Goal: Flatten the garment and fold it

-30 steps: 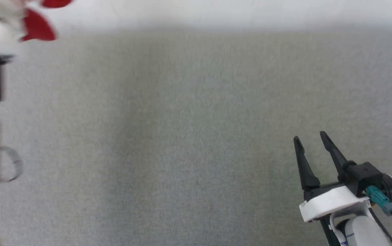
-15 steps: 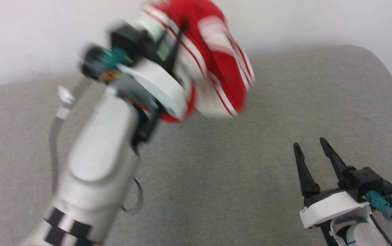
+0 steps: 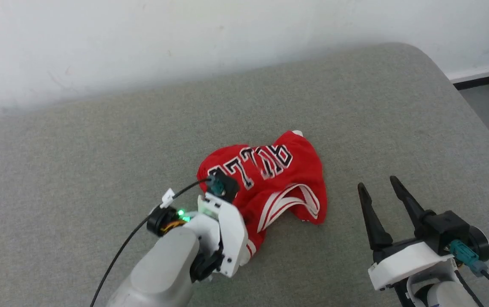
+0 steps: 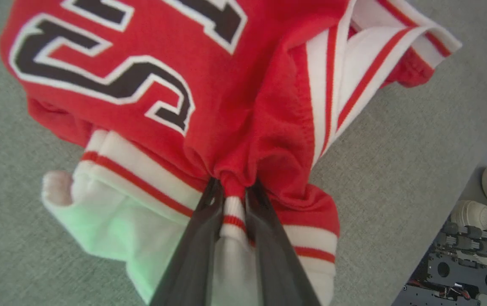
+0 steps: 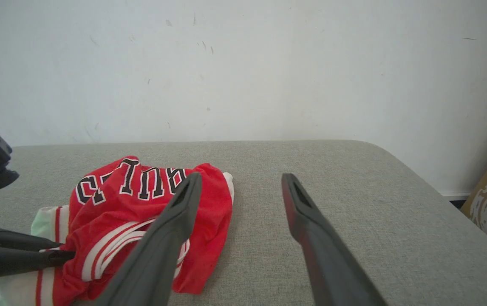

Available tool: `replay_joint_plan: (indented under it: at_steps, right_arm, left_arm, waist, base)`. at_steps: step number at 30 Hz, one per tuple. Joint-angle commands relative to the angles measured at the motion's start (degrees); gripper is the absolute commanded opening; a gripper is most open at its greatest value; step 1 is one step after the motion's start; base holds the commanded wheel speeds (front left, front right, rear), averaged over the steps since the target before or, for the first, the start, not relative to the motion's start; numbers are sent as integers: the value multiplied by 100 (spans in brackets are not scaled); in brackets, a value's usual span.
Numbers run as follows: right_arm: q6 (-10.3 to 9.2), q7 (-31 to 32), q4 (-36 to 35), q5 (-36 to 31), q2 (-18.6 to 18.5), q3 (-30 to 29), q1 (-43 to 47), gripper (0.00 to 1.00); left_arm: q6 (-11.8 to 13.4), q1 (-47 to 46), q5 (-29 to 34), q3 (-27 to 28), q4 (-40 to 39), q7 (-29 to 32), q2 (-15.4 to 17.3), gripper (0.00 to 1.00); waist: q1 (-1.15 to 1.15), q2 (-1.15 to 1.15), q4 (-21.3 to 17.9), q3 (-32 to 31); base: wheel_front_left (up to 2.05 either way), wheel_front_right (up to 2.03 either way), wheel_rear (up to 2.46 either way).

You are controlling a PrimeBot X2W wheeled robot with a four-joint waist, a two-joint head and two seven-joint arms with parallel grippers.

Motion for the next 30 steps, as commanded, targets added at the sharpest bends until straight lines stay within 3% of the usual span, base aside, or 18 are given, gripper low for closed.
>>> replay_joint_plan:
  at_steps: [1,4,8,13,16,21,30]
  right_arm:
    - [-11,17,-21,39,5,26,34,100]
    - [-11,34,-19,38,5,36,45,100]
    - [-11,56,-39,26,5,28,59,100]
    - [-11,58,-80,14,5,17,88,100]
    - [-11,59,-102,14,5,-3,115,100]
    - [-11,55,-126,41,5,-4,116,100]
    - [-11,31,-112,63,5,40,34,100]
  left_arm:
    - [20,107,-38,-16,55,77,63,98]
    - [78,220,-98,19,13,26,78,100]
    - [314,384,-205,340,-388,-806,80,100]
    - [924,725,-211,989,-1208,-2405,149,100]
    - [1225,1046,-156,1147,-1614,-2767,228,100]
    - [1542,1665,-209,1119,-2094,-2387,343,100]
    - [1482,2290,-384,519,-2424,-902,492,100]
  waist:
    - [0,0,10,18]
    - [0,0,84,20]
    - [0,0,215,-23]
    - [0,0,379,-106]
    - [0,0,479,-125]
    - [0,0,590,-73]
    - [0,0,601,58]
  base:
    - [0,0,0]
    - [0,0,0]
    - [0,0,0]
    - [0,0,0]
    - [0,0,0]
    - [0,0,0]
    - [0,0,0]
